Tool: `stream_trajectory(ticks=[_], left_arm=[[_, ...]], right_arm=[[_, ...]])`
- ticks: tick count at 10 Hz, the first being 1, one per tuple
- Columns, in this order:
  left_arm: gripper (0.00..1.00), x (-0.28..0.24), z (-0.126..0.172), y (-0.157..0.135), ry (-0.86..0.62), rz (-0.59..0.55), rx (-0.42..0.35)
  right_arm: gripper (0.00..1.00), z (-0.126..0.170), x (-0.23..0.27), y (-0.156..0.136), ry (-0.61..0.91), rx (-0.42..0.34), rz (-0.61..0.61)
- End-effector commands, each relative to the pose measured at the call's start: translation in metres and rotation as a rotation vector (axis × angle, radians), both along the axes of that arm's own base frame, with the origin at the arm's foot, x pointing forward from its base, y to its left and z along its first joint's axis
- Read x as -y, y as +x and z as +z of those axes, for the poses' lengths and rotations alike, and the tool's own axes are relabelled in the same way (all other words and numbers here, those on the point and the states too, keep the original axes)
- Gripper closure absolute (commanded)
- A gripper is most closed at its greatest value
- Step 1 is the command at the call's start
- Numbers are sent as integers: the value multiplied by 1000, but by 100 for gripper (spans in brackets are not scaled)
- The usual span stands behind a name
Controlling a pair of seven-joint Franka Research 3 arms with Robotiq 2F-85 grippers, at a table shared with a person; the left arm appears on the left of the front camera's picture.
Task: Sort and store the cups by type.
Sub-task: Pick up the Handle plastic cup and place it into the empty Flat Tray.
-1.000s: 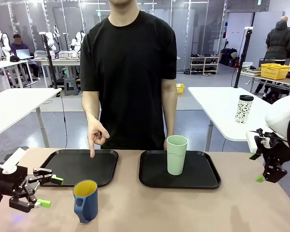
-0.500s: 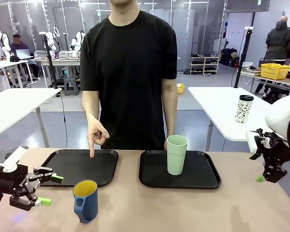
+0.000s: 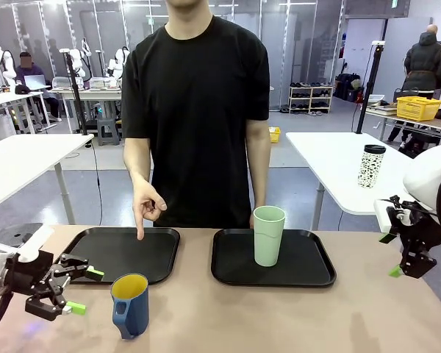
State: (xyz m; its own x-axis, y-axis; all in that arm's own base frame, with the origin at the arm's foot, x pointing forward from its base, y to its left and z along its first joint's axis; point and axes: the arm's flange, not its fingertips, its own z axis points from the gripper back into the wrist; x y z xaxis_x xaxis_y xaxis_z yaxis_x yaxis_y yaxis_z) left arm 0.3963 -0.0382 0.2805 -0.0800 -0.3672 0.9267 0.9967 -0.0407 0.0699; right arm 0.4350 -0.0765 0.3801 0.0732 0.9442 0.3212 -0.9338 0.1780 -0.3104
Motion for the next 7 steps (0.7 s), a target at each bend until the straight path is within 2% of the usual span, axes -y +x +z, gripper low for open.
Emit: stream_trajectory(ticks=[1,7], left_arm=[[0,11,-9,16,8,26,-30],[0,31,-30,26,-9,-4,-43]], right_arm=[[0,1,1,-1,-10,4,-1],[0,1,1,-1,-10,4,-1]])
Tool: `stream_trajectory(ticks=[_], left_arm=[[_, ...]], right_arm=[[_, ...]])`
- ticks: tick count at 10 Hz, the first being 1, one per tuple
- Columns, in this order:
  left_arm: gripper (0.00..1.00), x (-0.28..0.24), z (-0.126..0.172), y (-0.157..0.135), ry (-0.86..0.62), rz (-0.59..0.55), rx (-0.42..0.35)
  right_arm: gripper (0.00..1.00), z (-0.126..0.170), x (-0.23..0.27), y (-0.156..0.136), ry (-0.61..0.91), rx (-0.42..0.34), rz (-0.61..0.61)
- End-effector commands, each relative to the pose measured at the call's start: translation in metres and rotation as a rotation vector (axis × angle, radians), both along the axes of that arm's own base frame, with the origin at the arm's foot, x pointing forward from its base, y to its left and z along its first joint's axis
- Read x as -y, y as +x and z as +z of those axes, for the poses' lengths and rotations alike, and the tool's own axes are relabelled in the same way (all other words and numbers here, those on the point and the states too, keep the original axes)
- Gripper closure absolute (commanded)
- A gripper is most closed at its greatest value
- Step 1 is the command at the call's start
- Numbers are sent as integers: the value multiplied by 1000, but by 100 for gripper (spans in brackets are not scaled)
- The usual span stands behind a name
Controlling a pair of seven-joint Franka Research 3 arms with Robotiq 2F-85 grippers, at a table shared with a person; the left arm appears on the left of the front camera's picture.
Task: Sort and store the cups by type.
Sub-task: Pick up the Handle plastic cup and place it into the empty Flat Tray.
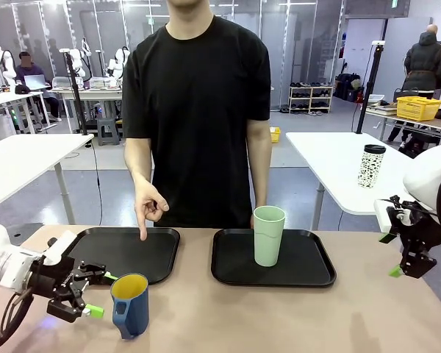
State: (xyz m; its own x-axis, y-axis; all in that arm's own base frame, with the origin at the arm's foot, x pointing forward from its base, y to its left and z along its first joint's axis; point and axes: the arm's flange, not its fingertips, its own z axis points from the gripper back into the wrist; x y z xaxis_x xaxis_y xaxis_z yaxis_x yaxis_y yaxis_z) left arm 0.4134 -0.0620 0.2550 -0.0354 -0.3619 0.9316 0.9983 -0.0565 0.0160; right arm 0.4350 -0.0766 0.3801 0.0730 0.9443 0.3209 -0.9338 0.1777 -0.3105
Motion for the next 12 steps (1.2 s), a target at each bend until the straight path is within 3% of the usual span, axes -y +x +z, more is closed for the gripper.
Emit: stream_trajectory(ticks=[1,12], left_arm=[[0,9,-9,9,-22,-6,19],[0,45,-34,1,-111,-43,1]], right_arm=[[0,1,0,-1,-10,4,-1],[0,1,0,-1,-10,4,-1]])
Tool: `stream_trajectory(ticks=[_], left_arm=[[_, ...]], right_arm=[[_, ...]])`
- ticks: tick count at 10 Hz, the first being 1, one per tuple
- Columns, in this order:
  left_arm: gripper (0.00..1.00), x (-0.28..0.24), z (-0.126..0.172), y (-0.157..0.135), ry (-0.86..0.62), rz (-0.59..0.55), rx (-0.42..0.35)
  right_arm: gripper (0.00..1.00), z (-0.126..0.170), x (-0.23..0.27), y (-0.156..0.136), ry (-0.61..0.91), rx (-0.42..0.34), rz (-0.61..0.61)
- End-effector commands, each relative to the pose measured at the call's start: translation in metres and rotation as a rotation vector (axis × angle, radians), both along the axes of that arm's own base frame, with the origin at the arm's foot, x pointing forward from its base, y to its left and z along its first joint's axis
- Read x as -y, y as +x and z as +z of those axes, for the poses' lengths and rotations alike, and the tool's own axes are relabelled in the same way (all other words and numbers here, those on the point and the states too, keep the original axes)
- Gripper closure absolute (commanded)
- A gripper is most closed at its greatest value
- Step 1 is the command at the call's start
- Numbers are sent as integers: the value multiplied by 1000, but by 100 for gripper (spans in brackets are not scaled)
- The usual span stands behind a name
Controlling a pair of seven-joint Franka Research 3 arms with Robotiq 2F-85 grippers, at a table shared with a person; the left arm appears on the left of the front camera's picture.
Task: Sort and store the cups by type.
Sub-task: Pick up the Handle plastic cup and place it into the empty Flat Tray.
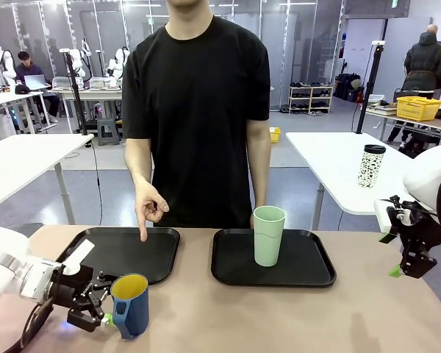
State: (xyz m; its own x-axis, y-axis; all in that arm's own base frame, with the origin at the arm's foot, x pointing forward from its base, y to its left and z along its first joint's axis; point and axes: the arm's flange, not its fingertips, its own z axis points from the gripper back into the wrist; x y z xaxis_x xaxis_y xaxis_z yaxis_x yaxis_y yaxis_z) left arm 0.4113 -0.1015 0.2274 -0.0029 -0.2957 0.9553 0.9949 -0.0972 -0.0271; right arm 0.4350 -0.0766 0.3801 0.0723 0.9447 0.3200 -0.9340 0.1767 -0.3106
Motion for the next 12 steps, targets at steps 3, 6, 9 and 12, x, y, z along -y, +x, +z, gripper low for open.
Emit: stream_trajectory(ticks=[3,6,9,12], left_arm=[[0,15,-10,2,-53,-16,51],[0,23,-12,1,-65,-48,49],[0,28,-14,3,-58,-65,45],[14,30,-17,4,-69,-92,58]], right_arm=[[0,1,0,-1,-9,4,-2],[0,1,0,-1,-9,4,-2],[0,1,0,-1,-9,4,-2],[0,1,0,-1,-9,4,-2]])
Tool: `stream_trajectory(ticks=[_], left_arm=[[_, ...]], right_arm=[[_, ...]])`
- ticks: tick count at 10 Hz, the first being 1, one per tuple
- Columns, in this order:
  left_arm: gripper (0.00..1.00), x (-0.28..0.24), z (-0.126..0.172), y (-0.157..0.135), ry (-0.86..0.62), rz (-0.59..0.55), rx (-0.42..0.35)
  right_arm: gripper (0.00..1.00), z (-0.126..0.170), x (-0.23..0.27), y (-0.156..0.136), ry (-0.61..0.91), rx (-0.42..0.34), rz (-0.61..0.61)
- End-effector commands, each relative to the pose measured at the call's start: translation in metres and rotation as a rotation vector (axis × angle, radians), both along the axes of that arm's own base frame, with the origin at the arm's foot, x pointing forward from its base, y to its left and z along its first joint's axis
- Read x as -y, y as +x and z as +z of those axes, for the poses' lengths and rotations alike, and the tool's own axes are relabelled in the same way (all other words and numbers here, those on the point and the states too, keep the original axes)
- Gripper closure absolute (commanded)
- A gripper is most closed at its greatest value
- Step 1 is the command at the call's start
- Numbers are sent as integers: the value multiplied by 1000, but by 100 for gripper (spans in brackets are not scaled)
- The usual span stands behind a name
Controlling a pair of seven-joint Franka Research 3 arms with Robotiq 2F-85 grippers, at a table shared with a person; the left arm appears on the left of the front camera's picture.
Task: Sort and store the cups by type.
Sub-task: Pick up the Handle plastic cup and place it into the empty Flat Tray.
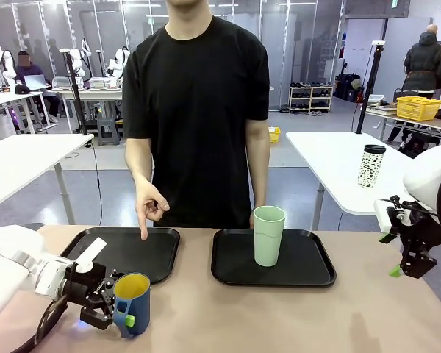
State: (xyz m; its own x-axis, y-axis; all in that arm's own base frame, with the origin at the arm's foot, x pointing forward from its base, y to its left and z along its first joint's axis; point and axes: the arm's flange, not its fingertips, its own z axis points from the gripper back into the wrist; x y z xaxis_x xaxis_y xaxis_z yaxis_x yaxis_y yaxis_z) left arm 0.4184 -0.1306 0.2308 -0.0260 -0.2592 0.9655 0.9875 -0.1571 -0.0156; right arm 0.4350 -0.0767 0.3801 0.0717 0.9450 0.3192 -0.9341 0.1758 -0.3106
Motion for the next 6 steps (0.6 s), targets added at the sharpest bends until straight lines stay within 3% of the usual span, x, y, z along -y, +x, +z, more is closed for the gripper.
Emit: stream_trajectory(ticks=[1,2,3,4,6], left_arm=[[17,1,-20,-3,-37,-33,43],[31,1,-21,-2,-38,-38,38],[34,1,-21,-2,-37,-38,29],[49,1,-21,-2,-38,-45,28],[52,5,-15,0,-59,1,15]], right_arm=[[0,1,0,-1,-8,4,-2],[0,1,0,-1,-8,4,-2],[0,1,0,-1,-8,4,-2],[0,1,0,-1,-8,4,-2],[0,1,0,-1,-8,4,-2]])
